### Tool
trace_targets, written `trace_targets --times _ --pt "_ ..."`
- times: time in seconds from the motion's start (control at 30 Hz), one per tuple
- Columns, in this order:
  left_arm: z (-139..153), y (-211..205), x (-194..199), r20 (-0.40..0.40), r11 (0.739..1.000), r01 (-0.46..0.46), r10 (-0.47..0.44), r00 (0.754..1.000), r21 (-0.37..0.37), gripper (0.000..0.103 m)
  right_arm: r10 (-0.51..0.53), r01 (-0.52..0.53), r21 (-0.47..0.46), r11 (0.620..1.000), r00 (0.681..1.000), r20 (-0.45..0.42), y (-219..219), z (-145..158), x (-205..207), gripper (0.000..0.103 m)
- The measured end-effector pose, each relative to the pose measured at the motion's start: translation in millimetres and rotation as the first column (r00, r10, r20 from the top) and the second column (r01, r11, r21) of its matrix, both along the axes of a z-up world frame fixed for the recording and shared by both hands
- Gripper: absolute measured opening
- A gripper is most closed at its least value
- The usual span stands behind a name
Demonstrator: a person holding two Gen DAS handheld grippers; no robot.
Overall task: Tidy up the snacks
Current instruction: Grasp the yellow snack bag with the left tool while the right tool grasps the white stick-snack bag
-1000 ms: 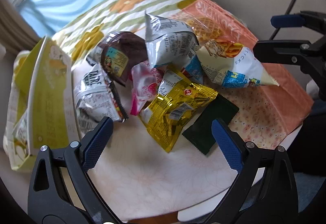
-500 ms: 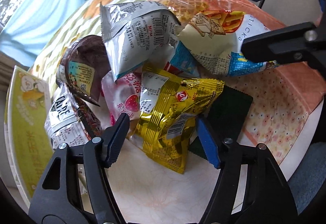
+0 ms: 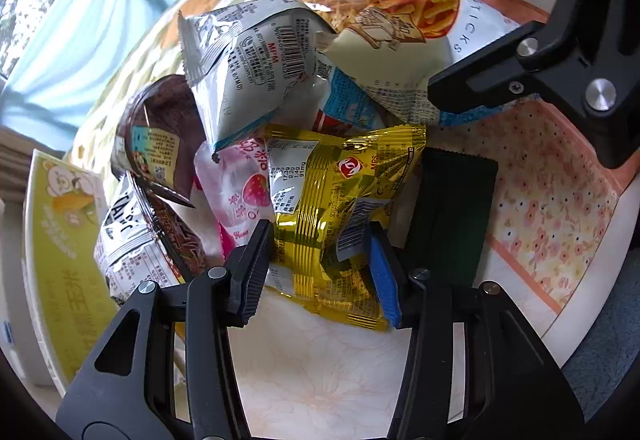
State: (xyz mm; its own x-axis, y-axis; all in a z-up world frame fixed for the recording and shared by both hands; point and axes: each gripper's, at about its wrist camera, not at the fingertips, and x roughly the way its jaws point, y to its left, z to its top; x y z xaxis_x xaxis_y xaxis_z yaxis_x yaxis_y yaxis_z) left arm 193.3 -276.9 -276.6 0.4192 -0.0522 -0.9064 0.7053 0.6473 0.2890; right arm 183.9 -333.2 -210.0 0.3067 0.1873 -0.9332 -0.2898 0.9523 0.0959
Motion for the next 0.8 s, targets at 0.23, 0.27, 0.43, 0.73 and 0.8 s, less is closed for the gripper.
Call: trace_targets --times 0.23,0.27,0.43,0.73,0.8 --pt "-3.5 -1.3 8.7 -0.069 1.0 0.009 -0.01 0.998 -0.012 0.044 0.008 -0.008 -0.011 1.0 1.0 -0.016 1.2 -5.5 1.1 0.102" --pt "-3.9 -0.9 9.1 -0.07 1.0 0.014 -0.015 0.997 -0.013 0.044 0.012 -0.012 -0.012 1.0 1.0 -0.021 2.0 -6.7 1.2 0.102" --pt "-3.1 6.0 13.1 -0.092 0.998 -0.011 0.006 0.996 -0.056 0.042 0.021 -0.022 -0.035 0.999 0.999 -0.034 5.6 -10.7 0.5 0.102" --pt "7.0 27.6 14.9 -0.145 0.981 -0.128 0.107 0.984 -0.144 0.03 0.046 -0.047 -0.077 0.996 0.999 -0.023 10.3 -11.9 -4.8 0.091" --pt "7.7 31.1 15.4 -0.151 0.978 -0.141 0.118 0.982 -0.155 0.029 0.055 -0.057 -0.084 0.995 0.998 -0.025 13.3 -13.6 -6.0 0.09"
